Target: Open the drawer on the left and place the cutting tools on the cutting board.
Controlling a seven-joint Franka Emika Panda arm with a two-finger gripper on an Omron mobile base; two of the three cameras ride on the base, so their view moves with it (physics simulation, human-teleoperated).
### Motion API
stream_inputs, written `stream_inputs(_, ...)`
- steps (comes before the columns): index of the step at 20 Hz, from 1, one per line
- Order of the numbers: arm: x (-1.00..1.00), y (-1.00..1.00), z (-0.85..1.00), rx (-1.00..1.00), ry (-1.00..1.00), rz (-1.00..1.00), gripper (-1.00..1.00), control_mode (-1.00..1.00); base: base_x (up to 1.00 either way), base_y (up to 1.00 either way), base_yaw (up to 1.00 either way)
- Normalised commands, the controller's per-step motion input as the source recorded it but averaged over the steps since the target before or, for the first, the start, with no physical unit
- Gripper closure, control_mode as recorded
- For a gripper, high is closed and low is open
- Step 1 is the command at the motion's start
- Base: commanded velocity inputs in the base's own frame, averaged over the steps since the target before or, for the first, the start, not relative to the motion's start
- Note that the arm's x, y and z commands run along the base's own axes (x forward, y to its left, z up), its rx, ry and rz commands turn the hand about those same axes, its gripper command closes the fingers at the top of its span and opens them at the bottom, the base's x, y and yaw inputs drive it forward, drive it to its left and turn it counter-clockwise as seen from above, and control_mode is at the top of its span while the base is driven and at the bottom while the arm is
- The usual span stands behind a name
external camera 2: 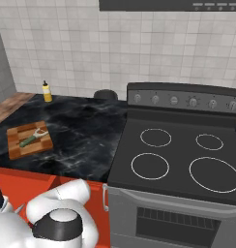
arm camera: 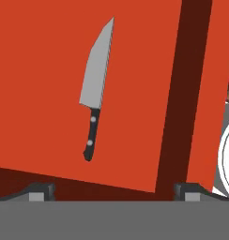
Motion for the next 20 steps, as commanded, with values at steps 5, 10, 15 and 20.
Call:
stream_inputs(5, -0.02, 0.27, -0.3, 0.07, 0.03, 0.0, -1.0, -1.0, 0.0, 0.0, 0.0)
stream_inputs(10, 0.0, 0.04, -0.08, 0.06, 0.0, 0.0, -1.0, -1.0, 0.0, 0.0, 0.0)
stream_inputs(15, 0.12, 0.08, -0.1, 0.0, 0.0, 0.0, -1.0, -1.0, 0.0, 0.0, 0.0)
stream_inputs(20, 0.08, 0.22, -0.19, 0.0, 0.0, 0.0, -1.0, -1.0, 0.0, 0.0, 0.0)
